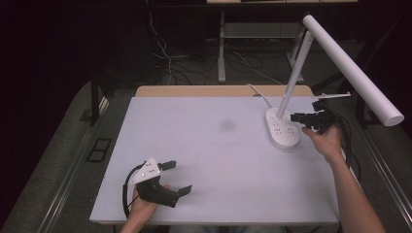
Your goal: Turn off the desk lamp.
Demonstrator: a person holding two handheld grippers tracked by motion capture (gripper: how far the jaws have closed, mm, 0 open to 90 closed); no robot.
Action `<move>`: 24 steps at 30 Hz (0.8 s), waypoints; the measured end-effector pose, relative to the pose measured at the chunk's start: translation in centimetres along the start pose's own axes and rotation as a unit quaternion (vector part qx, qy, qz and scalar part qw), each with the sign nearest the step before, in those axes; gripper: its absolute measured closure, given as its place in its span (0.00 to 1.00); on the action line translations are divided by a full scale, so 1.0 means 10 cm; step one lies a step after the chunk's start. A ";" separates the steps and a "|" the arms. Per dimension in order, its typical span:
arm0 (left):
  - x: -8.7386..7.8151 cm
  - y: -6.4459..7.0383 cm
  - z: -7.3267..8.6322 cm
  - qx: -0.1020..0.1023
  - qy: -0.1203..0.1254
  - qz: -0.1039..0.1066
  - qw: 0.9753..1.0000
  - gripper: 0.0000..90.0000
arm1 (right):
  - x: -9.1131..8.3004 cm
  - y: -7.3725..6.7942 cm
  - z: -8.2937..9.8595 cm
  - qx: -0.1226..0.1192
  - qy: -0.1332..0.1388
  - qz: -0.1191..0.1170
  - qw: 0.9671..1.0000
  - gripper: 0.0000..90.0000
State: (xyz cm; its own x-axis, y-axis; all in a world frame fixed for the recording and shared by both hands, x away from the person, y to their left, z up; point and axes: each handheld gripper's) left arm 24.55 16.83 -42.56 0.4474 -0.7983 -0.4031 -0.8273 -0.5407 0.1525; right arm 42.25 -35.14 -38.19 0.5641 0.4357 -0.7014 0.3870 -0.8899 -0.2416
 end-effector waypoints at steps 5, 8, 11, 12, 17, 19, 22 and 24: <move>0.00 0.00 0.00 0.002 -0.002 0.000 1.000 0.00 | -0.11 -0.10 0.03 0.001 0.017 -0.001 1.000 0.66; 0.00 0.01 0.00 0.004 -0.001 -0.002 1.000 0.00 | -0.17 -0.17 0.07 -0.002 0.020 -0.001 1.000 0.56; 0.00 0.01 0.00 0.005 -0.004 -0.002 1.000 0.00 | -0.23 -0.25 0.10 0.002 0.014 0.002 1.000 0.46; 0.00 0.01 0.00 0.004 -0.005 -0.002 1.000 0.00 | -0.25 -0.29 0.12 -0.002 0.014 0.004 1.000 0.42; 0.00 0.01 0.00 0.006 -0.005 -0.002 1.000 0.00 | -0.38 -0.50 0.26 -0.019 0.028 -0.019 0.999 0.13; 0.00 0.01 0.00 0.006 -0.005 -0.002 1.000 0.00 | -0.41 -0.53 0.29 -0.022 0.026 -0.024 0.999 0.11; 0.00 0.02 0.00 0.007 -0.004 -0.002 1.000 0.00 | -0.46 -0.61 0.38 -0.025 0.034 -0.027 0.999 0.01; 0.00 0.02 0.00 0.007 -0.004 -0.002 1.000 0.00 | -0.49 -0.66 0.44 -0.029 0.037 -0.037 0.998 0.01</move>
Point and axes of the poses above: each handheld gripper's, and its own axes: x roughly forward along the jaws, z roughly out of its underside, y roughly to its right, and after that the axes turned 4 degrees about -y, right-handed
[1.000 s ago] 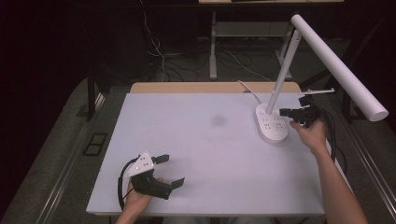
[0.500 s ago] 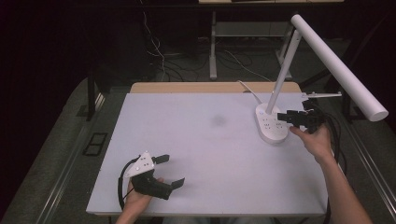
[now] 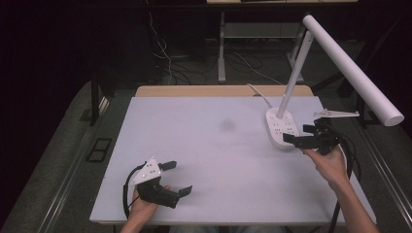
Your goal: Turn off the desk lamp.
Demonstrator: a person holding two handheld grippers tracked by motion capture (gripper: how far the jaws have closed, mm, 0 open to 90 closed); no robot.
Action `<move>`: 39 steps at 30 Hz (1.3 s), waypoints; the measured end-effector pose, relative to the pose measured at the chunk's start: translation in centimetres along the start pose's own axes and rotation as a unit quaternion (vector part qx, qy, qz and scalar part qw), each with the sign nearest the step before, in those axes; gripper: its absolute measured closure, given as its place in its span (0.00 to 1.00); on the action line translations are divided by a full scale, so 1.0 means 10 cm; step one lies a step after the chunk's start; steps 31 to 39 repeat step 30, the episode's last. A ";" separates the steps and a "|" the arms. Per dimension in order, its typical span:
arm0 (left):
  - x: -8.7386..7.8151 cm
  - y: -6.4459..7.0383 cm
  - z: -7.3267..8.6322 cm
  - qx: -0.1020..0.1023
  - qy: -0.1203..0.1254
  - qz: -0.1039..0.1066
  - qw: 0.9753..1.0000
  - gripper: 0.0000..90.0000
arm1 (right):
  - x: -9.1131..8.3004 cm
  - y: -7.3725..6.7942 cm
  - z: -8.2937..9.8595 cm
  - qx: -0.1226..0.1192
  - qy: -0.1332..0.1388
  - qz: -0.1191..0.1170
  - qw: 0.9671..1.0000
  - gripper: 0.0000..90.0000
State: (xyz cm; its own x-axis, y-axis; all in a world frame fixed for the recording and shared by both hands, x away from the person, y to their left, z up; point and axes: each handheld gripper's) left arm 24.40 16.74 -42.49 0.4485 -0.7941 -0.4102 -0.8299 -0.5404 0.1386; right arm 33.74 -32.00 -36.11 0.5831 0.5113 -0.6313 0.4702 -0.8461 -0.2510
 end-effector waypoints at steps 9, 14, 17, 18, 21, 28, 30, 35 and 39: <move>0.00 0.00 0.00 0.002 0.001 -0.002 1.000 0.00 | -0.13 -0.22 0.25 -0.016 0.014 -0.029 0.999 0.01; 0.00 0.00 0.00 0.000 0.002 -0.002 1.000 0.00 | -0.15 -0.29 0.40 -0.015 0.019 -0.048 0.999 0.01; -0.01 0.00 0.00 0.000 0.002 -0.003 1.000 0.00 | -0.16 -0.34 0.49 -0.016 0.019 -0.050 0.998 0.01; -0.01 0.00 0.00 0.001 0.002 -0.003 1.000 0.00 | -0.17 -0.35 0.52 -0.016 0.020 -0.051 0.998 0.01; -0.01 0.00 0.00 0.001 0.002 -0.004 1.000 0.00 | -0.17 -0.41 0.61 -0.026 0.022 -0.051 0.998 0.01; -0.02 0.00 0.00 -0.002 0.004 -0.003 1.000 0.00 | -0.14 -0.51 0.79 -0.036 0.017 -0.057 0.998 0.01; -0.02 0.00 0.00 -0.001 0.003 -0.003 1.000 0.00 | -0.12 -0.52 0.84 -0.040 0.015 -0.059 0.997 0.01; -0.02 0.00 0.00 -0.001 0.003 -0.003 1.000 0.00 | -0.12 -0.52 0.84 -0.040 0.015 -0.059 0.997 0.01; -0.02 0.00 0.00 -0.001 0.003 -0.003 1.000 0.00 | -0.12 -0.52 0.84 -0.040 0.015 -0.059 0.997 0.01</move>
Point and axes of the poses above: each handheld gripper's, and its own axes: x roughly forward along the jaws, z roughly out of its underside, y roughly to its right, and after that the axes turned 4 degrees about -y, right-handed
